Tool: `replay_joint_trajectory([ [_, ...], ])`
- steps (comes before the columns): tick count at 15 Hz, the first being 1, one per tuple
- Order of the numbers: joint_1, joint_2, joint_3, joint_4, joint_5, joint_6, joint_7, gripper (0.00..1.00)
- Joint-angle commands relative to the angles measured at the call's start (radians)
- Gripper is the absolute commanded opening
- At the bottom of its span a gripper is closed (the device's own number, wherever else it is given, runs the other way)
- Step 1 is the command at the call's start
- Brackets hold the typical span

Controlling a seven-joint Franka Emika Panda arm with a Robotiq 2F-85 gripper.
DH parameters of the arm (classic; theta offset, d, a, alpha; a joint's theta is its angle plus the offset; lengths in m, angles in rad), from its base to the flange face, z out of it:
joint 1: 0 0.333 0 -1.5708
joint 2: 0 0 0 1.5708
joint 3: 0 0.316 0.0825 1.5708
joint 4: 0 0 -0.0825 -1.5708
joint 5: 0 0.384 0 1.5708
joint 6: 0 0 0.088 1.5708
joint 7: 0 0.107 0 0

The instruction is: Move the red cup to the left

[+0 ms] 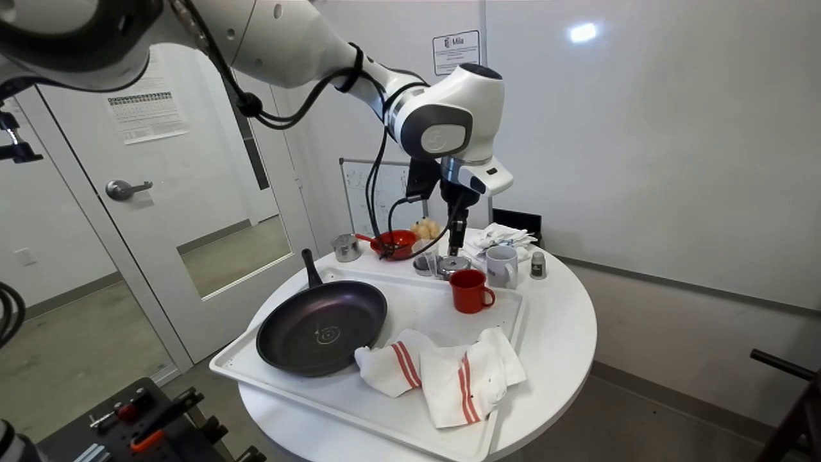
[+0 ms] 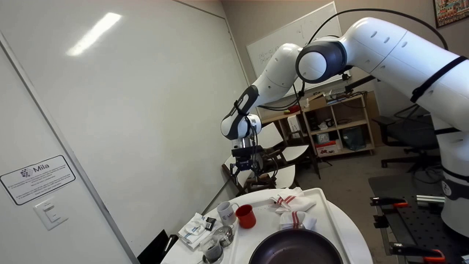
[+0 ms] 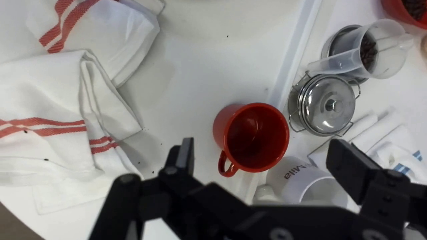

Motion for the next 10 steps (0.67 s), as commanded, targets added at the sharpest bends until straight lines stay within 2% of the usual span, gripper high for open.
replay_joint_trajectory([
  [1, -0.014, 0.059, -0.008, 0.073, 0.011, 0.003, 0.110, 1.00],
  [3, -0.017, 0.068, -0.008, 0.078, 0.019, 0.022, 0.151, 1.00],
  [4, -0.018, 0.039, -0.004, 0.036, -0.002, 0.015, 0.103, 1.00],
  [10, -0.019, 0.043, -0.003, 0.037, -0.004, 0.015, 0.106, 1.00],
])
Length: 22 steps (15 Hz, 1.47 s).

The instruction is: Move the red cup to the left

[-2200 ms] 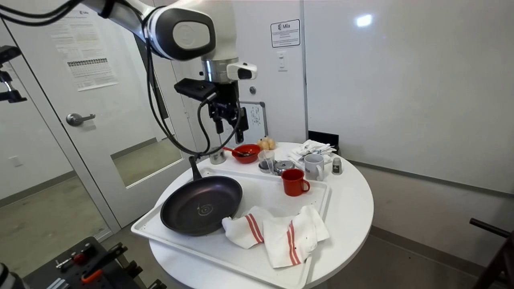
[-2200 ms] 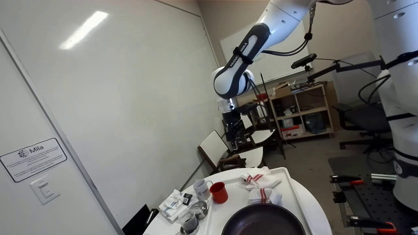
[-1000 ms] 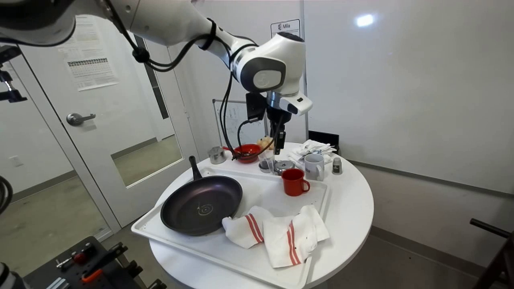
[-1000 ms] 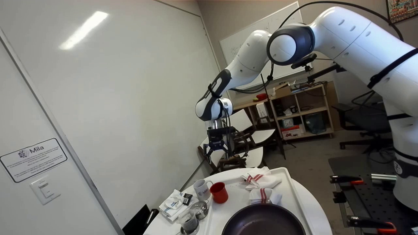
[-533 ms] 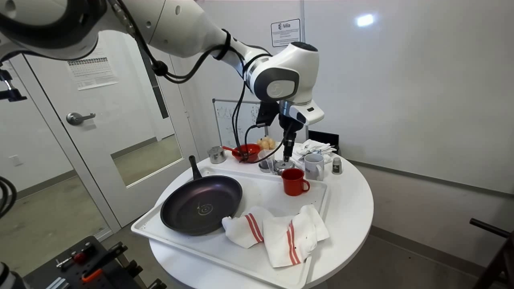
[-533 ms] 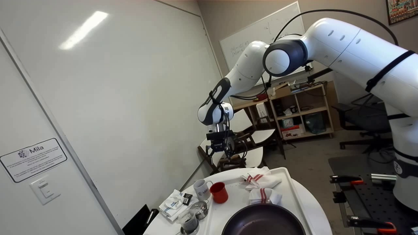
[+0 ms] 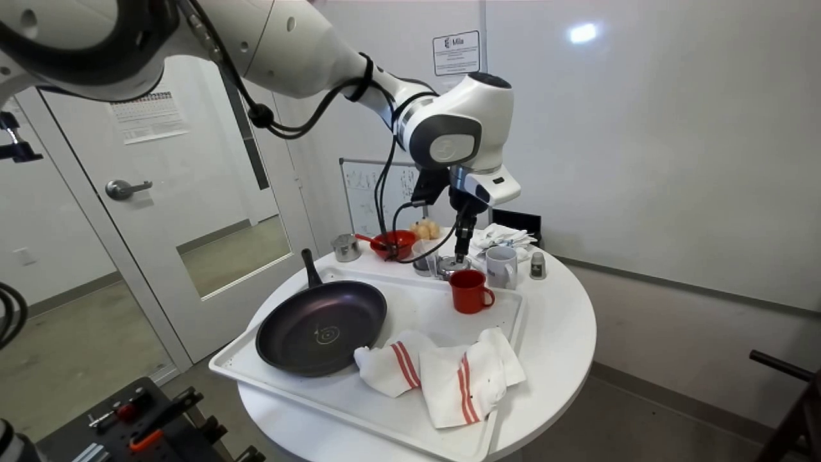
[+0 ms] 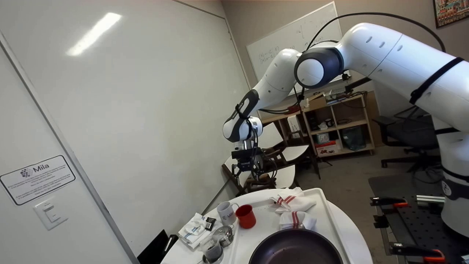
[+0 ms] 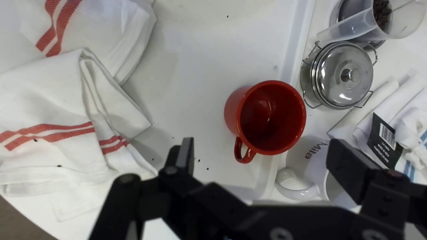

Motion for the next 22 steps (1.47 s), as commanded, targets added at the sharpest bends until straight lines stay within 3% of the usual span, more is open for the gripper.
replay_joint_trajectory([
  [1, -0.004, 0.002, 0.003, 0.005, -0.003, -0.003, 0.001, 1.00],
  [4, -0.008, 0.030, -0.002, 0.035, 0.001, -0.010, 0.033, 1.00],
  [11, -0.042, 0.187, 0.001, 0.244, -0.002, -0.137, 0.178, 1.00],
  [22, -0.082, 0.484, 0.002, 0.687, -0.005, -0.364, 0.452, 1.00],
])
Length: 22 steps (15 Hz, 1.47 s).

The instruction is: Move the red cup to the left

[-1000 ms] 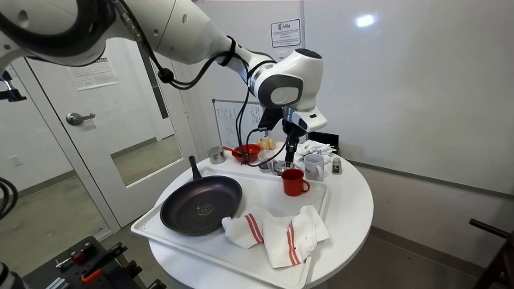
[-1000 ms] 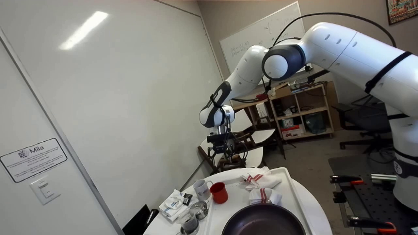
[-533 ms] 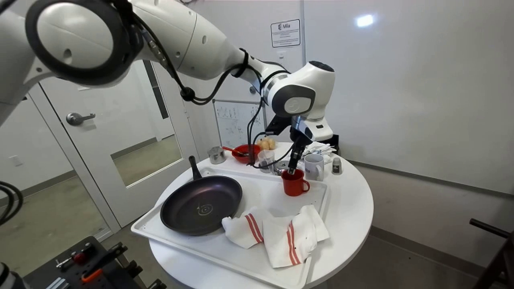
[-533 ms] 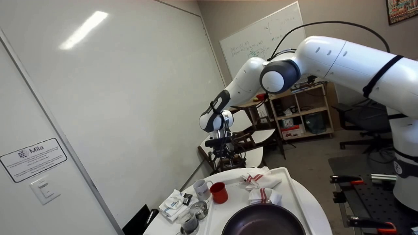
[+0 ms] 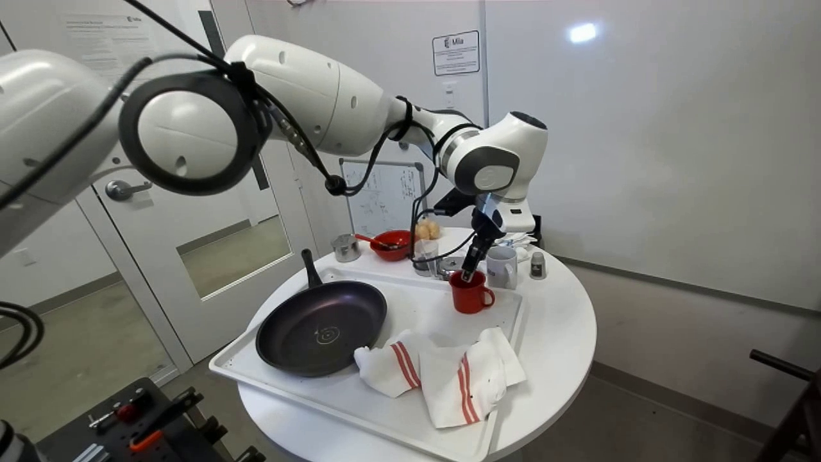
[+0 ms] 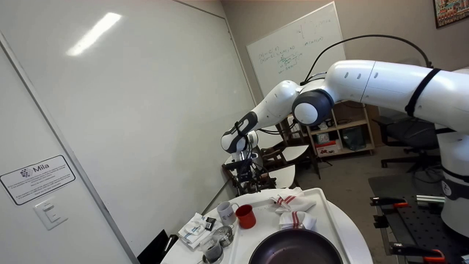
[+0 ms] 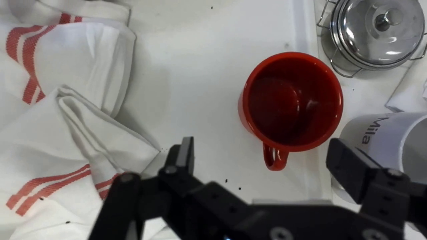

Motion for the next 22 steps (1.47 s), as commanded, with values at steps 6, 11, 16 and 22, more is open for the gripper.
replay_joint_trajectory([
  [6, -0.037, 0.235, -0.007, 0.350, -0.012, -0.153, 0.182, 1.00],
  [11, -0.037, 0.289, -0.017, 0.433, -0.020, -0.182, 0.246, 1.00],
  [16, -0.057, 0.310, 0.050, 0.448, -0.121, -0.183, 0.295, 1.00],
  [22, -0.058, 0.348, 0.070, 0.502, -0.167, -0.193, 0.306, 1.00],
])
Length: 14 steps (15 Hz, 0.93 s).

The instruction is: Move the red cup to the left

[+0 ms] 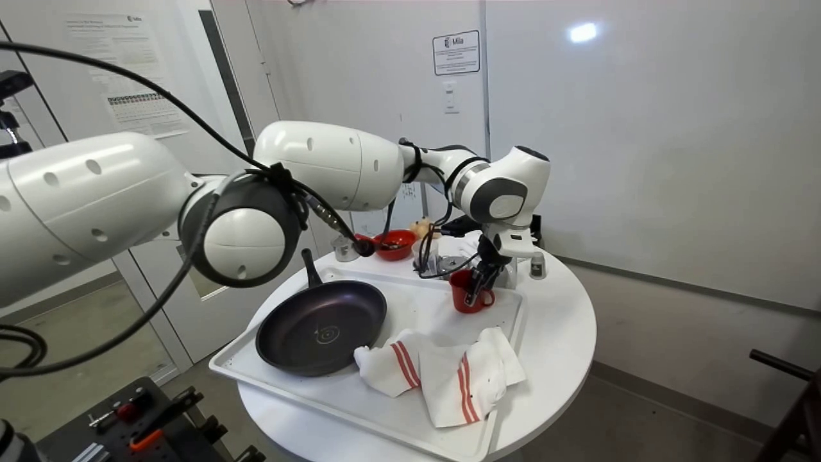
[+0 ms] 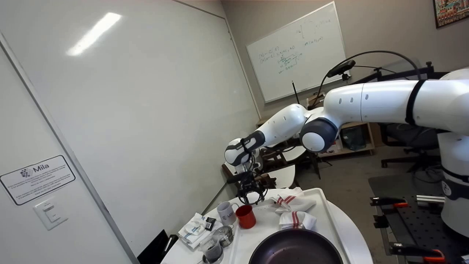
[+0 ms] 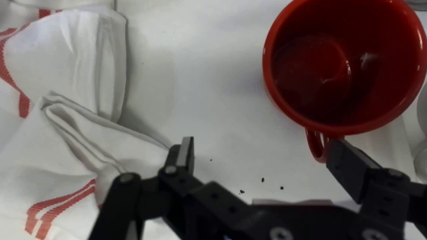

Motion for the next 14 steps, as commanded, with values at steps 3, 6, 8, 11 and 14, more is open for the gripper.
replay_joint_trajectory([
  [3, -0.013, 0.066, 0.035, 0.126, -0.039, -0.039, 0.028, 1.00],
  [6, -0.014, 0.083, 0.041, 0.154, -0.048, -0.038, 0.030, 1.00],
  [8, -0.015, 0.091, 0.046, 0.167, -0.051, -0.038, 0.029, 0.88],
  [11, -0.017, 0.103, 0.051, 0.185, -0.057, -0.038, 0.028, 0.60],
  [14, -0.019, 0.110, 0.057, 0.199, -0.063, -0.037, 0.028, 0.61],
])
